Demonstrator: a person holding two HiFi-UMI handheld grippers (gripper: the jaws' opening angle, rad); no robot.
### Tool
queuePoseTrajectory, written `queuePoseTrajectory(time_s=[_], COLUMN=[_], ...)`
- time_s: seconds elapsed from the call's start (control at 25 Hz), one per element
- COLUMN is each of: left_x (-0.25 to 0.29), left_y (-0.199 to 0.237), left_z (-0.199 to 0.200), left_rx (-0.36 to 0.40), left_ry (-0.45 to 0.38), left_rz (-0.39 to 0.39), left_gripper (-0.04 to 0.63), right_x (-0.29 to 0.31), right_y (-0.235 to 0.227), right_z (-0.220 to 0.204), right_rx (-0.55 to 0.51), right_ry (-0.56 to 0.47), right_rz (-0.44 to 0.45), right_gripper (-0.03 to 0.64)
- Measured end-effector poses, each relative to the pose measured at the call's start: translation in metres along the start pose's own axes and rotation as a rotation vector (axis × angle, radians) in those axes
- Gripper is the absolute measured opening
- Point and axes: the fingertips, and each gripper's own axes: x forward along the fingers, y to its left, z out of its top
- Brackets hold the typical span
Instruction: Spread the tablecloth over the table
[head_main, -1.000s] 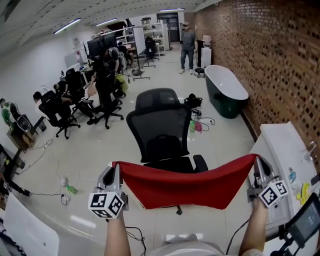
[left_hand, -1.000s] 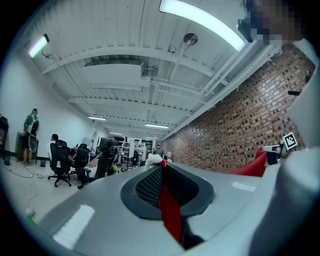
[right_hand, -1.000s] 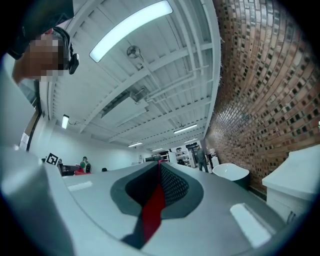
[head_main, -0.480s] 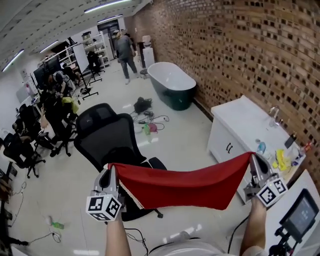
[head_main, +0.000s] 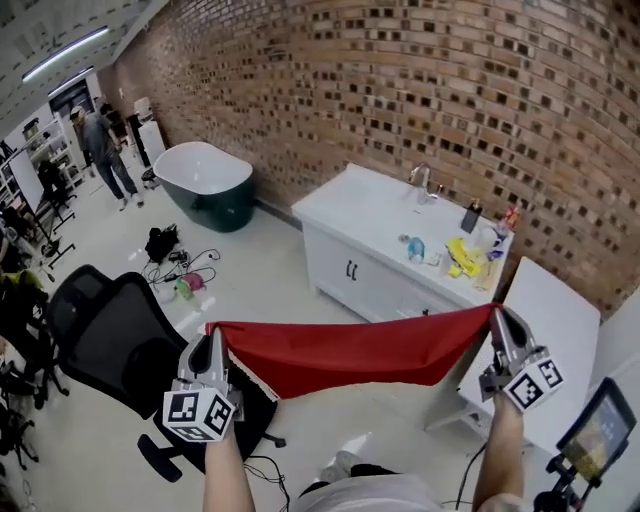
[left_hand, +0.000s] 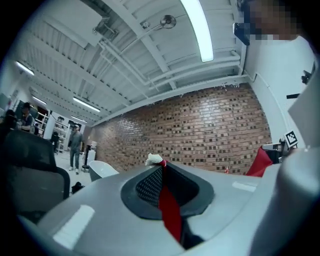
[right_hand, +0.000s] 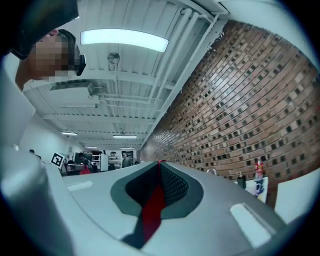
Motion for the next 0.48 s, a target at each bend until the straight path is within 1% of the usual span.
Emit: queuePoseTrajectory(time_s=[0.16, 0.36, 0.48], left_x=[0.021, 0.032, 0.047], left_y=[-0.034, -0.056, -0.084], left_z=[-0.01, -0.018, -0.022], left_rx=[-0.01, -0.021, -0.024], left_ry=[0.019, 0.034, 0.043], left_rz=[-0.142, -0.246, -0.316], left_gripper=[0.015, 0.015, 0.015], right_x=[-0.066, -0.121, -0.15], right_y=[-0.004, -0.006, -0.01], right_z=[0.009, 0.015, 0.02], right_rx=[-0.001, 0.009, 0.009], right_ry=[-0.01, -0.049, -0.067], right_rz=[-0.134, -0.259, -0.317], right_gripper=[0.014, 0.014, 0.014])
